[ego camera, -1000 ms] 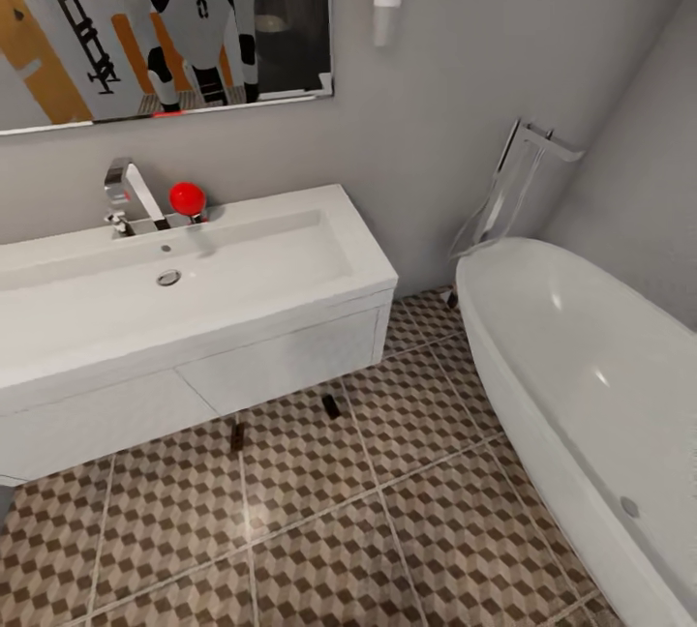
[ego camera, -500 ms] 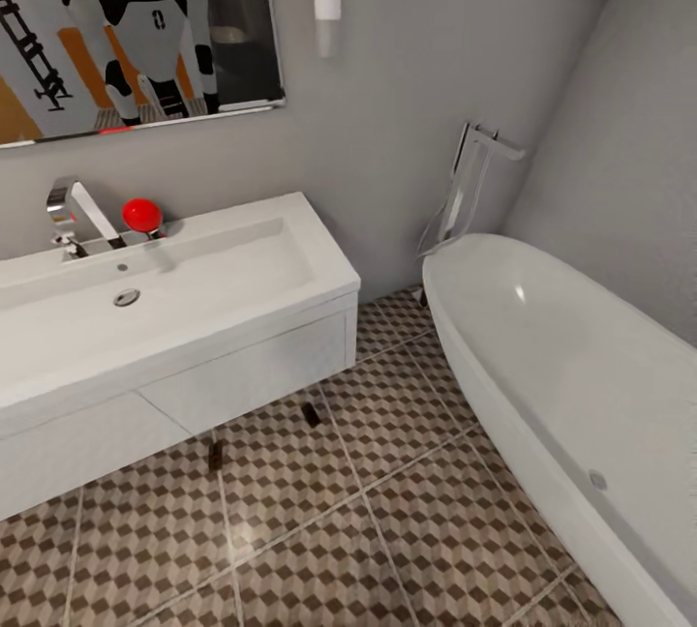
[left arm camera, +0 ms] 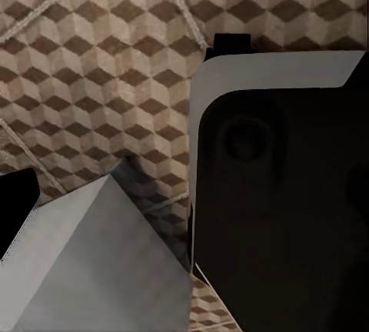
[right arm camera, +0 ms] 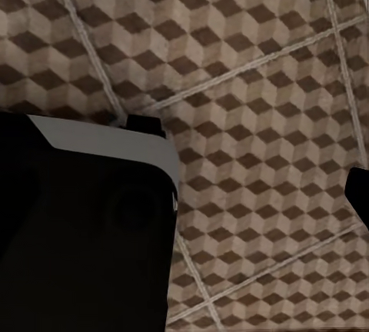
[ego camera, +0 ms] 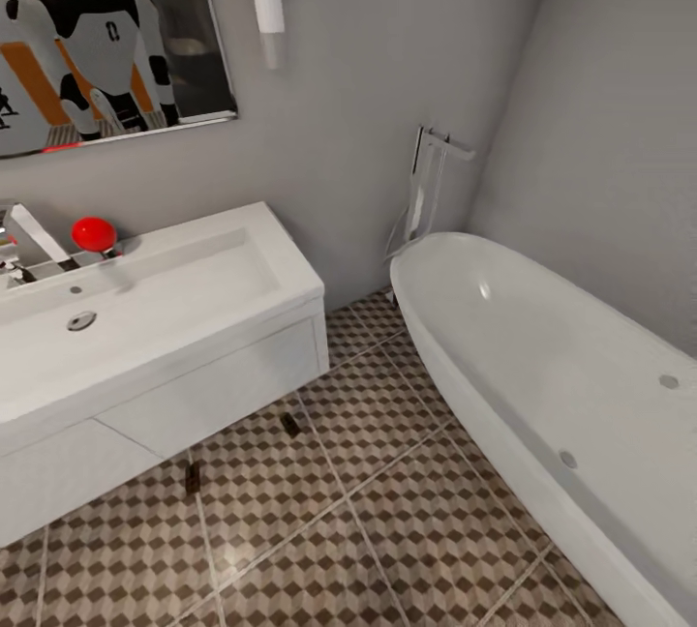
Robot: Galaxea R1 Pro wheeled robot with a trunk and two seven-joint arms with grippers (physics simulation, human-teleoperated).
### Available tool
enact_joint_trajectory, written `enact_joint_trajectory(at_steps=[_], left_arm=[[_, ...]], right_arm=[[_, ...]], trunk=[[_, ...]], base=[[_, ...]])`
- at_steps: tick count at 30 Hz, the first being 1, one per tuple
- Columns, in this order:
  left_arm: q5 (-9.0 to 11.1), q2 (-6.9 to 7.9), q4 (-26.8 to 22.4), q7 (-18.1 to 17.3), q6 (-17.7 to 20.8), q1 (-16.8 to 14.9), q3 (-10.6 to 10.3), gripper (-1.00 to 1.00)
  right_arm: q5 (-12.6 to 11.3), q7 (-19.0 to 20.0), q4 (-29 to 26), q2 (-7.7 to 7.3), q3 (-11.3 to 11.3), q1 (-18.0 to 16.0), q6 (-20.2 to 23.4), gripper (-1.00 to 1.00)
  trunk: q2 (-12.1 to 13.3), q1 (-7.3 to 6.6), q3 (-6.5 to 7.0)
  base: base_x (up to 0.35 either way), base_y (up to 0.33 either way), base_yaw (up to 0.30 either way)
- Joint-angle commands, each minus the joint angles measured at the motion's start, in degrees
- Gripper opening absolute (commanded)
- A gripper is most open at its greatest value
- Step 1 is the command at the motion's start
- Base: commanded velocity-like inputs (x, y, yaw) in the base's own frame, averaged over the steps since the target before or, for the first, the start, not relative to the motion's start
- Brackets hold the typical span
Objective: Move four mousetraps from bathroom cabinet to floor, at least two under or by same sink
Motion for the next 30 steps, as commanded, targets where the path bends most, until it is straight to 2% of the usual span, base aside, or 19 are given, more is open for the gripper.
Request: enact_joint_trajectory(at_steps=[1,30], left_arm=[[0.48,-0.03,0.13,0.01,-0.22,-0.04,-0.48,1.0],[0.51,-0.03,0.13,0.01,-0.22,-0.04,-0.48,1.0]], right_arm=[[-0.52,-0.12,0.09,0.02,0.48,-0.04,-0.2,1.0],[-0.52,-0.12,-0.05,-0.37,0.36,-0.04,-0.2,1.0]], trunk=[[-0.03,0.01,0.03],[-0.03,0.01,2.12]], base=[[0.0,0.0,-0.224],[0.0,0.0,-0.225]])
